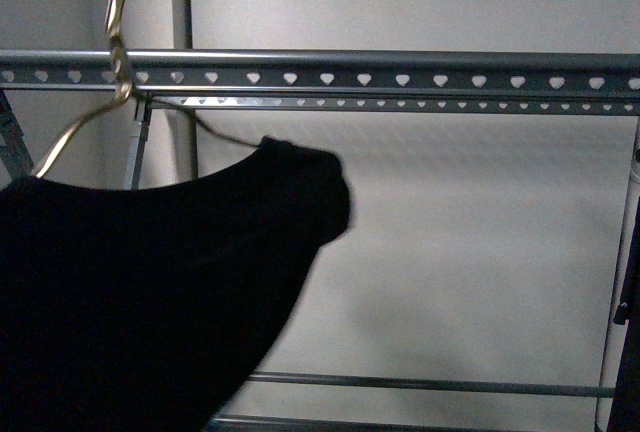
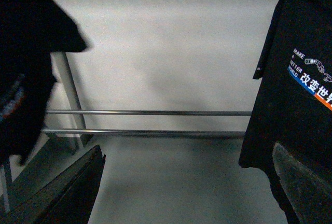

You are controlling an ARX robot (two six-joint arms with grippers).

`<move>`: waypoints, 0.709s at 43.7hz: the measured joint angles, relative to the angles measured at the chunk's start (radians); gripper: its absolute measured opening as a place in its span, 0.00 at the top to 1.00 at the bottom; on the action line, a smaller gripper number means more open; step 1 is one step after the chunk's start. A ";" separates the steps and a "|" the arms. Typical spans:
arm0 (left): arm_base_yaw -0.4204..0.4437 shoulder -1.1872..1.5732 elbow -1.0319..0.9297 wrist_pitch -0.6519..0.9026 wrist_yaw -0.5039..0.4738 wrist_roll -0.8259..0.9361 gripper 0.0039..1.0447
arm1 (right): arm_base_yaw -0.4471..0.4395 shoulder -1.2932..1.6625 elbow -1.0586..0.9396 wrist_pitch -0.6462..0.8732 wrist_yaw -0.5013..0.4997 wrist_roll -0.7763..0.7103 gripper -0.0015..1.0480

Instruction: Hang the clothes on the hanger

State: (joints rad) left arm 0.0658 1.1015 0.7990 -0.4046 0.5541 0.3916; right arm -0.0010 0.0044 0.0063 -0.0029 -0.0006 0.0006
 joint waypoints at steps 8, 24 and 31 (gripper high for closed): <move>0.081 0.091 0.090 0.029 0.109 0.677 0.90 | 0.000 0.000 0.000 0.000 -0.002 0.000 0.07; -0.053 0.294 0.303 0.198 0.171 1.369 0.91 | 0.000 0.000 0.000 0.000 -0.001 0.000 0.07; -0.133 0.330 0.338 0.303 0.180 1.369 0.91 | 0.000 0.000 0.000 0.000 -0.001 0.000 0.07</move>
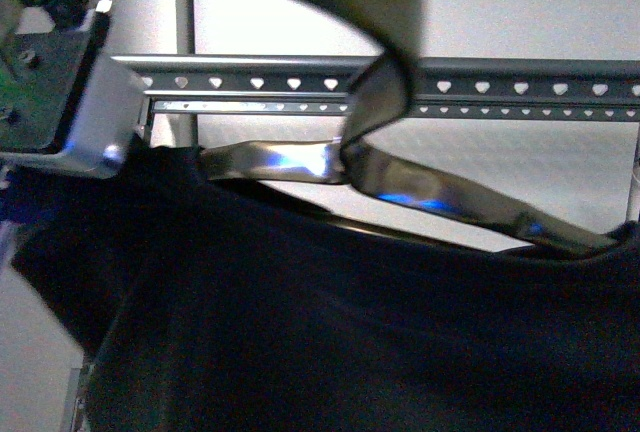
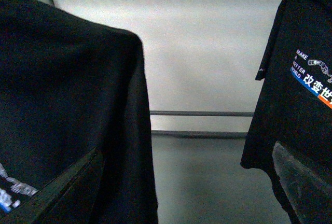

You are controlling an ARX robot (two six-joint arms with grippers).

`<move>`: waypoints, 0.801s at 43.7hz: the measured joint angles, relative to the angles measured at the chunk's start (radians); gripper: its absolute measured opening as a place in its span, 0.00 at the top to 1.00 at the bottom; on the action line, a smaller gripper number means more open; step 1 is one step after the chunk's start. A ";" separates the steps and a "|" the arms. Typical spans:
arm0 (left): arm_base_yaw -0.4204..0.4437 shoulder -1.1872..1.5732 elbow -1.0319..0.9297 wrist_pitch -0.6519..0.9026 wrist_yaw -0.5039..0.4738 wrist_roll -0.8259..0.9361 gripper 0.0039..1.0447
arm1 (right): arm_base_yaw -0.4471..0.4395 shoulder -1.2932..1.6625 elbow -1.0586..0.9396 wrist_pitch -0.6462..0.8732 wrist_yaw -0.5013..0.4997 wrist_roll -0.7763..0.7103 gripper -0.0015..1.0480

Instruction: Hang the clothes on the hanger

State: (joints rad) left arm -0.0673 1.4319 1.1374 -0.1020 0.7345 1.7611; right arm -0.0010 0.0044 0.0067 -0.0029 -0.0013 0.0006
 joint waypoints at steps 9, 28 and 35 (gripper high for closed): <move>-0.074 0.057 0.023 0.091 -0.023 -0.038 0.91 | 0.000 0.000 0.000 0.000 0.000 0.000 0.07; -0.100 0.098 0.012 0.175 -0.066 -0.138 0.92 | 0.000 0.000 0.000 0.000 0.000 0.000 0.07; -0.100 0.098 0.012 0.175 -0.066 -0.145 0.92 | 0.000 0.000 0.000 0.000 0.000 0.000 0.07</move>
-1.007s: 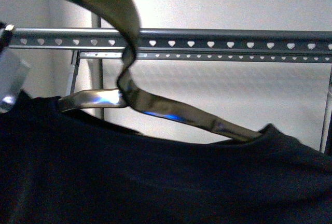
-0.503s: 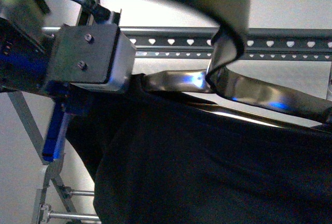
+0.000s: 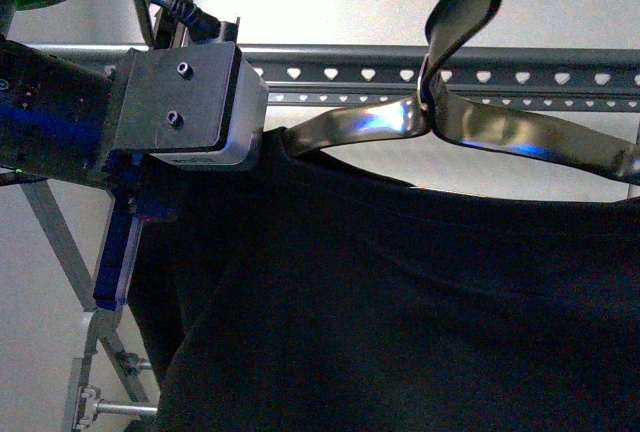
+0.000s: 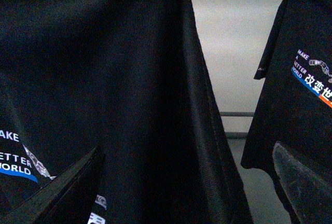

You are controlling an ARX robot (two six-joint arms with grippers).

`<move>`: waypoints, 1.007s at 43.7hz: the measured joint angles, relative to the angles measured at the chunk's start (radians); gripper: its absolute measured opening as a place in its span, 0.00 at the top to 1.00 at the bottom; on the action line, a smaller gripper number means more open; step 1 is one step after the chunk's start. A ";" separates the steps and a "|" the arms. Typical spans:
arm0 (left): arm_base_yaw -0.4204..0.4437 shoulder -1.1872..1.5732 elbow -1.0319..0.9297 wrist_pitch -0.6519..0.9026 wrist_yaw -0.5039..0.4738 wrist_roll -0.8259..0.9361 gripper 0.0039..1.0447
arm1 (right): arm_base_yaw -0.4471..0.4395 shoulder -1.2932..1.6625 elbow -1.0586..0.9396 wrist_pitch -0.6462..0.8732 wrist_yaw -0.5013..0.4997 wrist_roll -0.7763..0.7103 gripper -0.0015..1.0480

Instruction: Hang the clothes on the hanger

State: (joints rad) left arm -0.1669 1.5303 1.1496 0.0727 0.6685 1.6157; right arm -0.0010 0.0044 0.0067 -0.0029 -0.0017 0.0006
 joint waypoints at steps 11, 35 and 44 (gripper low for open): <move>0.000 0.000 0.000 0.000 -0.009 0.000 0.92 | -0.187 0.152 0.066 -0.059 -0.401 0.192 0.07; -0.002 0.000 0.000 0.000 -0.010 0.000 0.92 | -0.220 0.857 0.751 -0.304 -0.846 -0.724 0.07; -0.001 0.000 0.000 0.000 -0.010 0.000 0.92 | -0.072 1.076 0.907 -0.395 -0.646 -1.178 0.07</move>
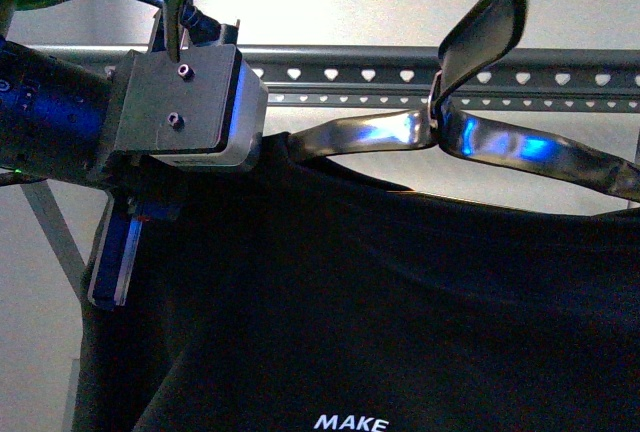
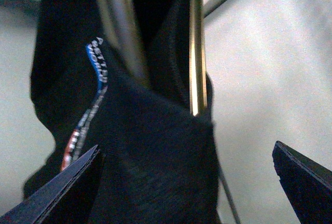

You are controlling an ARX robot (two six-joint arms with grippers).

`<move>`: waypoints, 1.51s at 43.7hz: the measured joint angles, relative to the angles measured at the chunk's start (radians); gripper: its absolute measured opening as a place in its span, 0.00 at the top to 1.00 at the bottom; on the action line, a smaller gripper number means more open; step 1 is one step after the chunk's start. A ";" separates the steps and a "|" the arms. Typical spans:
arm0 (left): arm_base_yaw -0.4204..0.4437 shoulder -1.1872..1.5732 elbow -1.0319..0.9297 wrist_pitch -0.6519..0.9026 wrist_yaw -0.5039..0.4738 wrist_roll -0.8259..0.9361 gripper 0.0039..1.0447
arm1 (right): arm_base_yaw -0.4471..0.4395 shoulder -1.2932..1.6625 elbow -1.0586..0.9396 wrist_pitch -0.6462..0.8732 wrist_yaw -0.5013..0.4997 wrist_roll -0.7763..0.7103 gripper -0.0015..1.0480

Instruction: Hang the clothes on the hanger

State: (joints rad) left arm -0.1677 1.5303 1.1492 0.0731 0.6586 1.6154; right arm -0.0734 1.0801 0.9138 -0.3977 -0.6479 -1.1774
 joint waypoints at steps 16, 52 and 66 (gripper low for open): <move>0.000 0.000 0.000 0.000 -0.008 0.000 0.92 | 0.025 0.195 0.101 0.124 0.092 -0.009 0.21; 0.001 -0.002 0.000 0.006 0.010 -0.026 0.10 | -0.072 0.350 0.010 0.224 0.140 0.219 0.89; 0.121 -0.080 -0.013 0.283 -0.741 -1.612 0.06 | -0.087 0.499 0.207 0.204 0.221 0.760 0.89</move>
State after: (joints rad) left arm -0.0463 1.4498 1.1358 0.3557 -0.0826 0.0029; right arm -0.1600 1.5795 1.1210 -0.1932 -0.4271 -0.4179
